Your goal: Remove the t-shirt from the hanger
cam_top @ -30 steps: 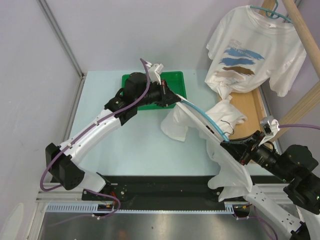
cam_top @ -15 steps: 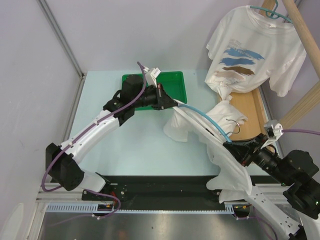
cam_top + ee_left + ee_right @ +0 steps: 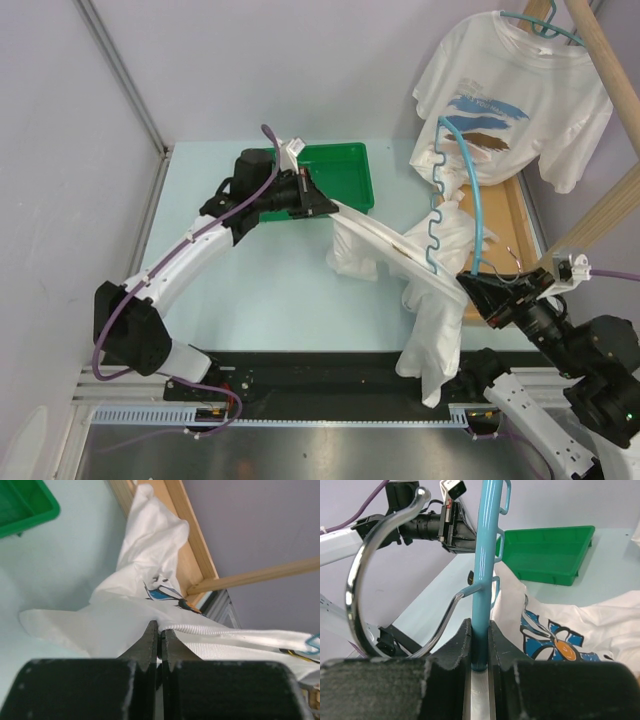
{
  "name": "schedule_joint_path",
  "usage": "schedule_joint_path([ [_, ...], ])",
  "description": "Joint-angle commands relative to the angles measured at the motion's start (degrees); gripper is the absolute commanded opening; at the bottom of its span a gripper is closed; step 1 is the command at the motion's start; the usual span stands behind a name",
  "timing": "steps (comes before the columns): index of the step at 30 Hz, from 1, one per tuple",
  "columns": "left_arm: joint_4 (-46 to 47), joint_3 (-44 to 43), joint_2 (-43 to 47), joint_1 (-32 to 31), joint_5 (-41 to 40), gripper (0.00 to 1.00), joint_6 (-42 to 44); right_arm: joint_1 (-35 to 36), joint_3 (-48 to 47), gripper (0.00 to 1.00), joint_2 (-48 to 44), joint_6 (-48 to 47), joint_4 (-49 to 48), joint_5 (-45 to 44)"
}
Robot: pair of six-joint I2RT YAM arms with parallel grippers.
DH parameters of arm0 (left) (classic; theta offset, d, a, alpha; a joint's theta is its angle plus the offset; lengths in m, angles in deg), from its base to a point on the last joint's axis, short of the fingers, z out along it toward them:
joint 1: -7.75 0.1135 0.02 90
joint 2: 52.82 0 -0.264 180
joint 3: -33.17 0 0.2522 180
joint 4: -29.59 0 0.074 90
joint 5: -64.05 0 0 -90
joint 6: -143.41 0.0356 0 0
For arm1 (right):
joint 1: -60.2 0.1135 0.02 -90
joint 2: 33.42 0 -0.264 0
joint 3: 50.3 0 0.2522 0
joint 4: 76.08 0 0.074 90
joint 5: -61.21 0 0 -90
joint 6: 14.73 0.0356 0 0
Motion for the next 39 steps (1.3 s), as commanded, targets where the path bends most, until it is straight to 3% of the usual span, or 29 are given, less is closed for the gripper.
schedule_joint_path([
  [1,2.5,0.9,0.2,7.6,-23.4,0.0,5.9,-2.9,0.9,0.0,0.3,2.5,-15.6,5.3],
  [8,1.6,0.5,2.2,-3.1,-19.7,0.0,9.4,-6.1,1.1,0.0,16.6,2.8,-37.4,9.5],
  [14,4.2,2.2,4.5,-10.9,-15.0,0.0,11.0,-4.8,-2.9,0.0,29.0,0.4,-44.9,9.0],
  [18,5.7,2.9,5.1,-12.5,-10.6,0.0,11.3,-1.7,-5.7,0.0,34.4,-4.2,-45.5,2.8],
  [20,4.5,3.1,5.4,-12.8,-13.4,0.0,11.7,0.2,-7.0,0.0,36.2,-5.1,-45.4,-0.2],
  [25,-0.7,1.9,4.4,-12.8,-23.7,0.02,14.3,4.2,-15.2,0.0,40.2,-4.7,-38.5,-17.7],
  [26,-2.4,1.5,3.6,-12.8,-25.9,0.05,14.5,4.4,-16.7,0.0,40.7,-4.1,-36.5,-19.4],
  [27,-2.8,1.1,3.3,-12.8,-26.9,0.15,14.6,4.7,-18.5,0.0,41.5,-3.5,-34.3,-22.1],
  [28,-2.9,1.0,3.4,-12.8,-27.7,0.41,14.3,4.7,-21.2,0.0,42.3,-2.6,-29.5,-23.0],
  [30,-1.8,1.7,5.3,-13.3,-30.5,0.62,14.0,4.6,-22.3,0.0,42.2,0.1,-26.1,-23.8],
  [31,-1.2,2.5,6.3,-13.7,-32.2,0.8,14.1,4.8,-22.2,0.0,41.5,0.9,-23.7,-23.9],
  [35,1.4,3.7,12.2,-15.5,-37.4,0.84,15.2,5.0,-20.0,0.0,39.5,7.2,-20.0,-26.1],
  [39,9.4,7.6,17.4,-19.0,-33.8,0.88,18.2,5.1,-19.8,0.0,40.0,13.1,-13.6,-29.4],
])
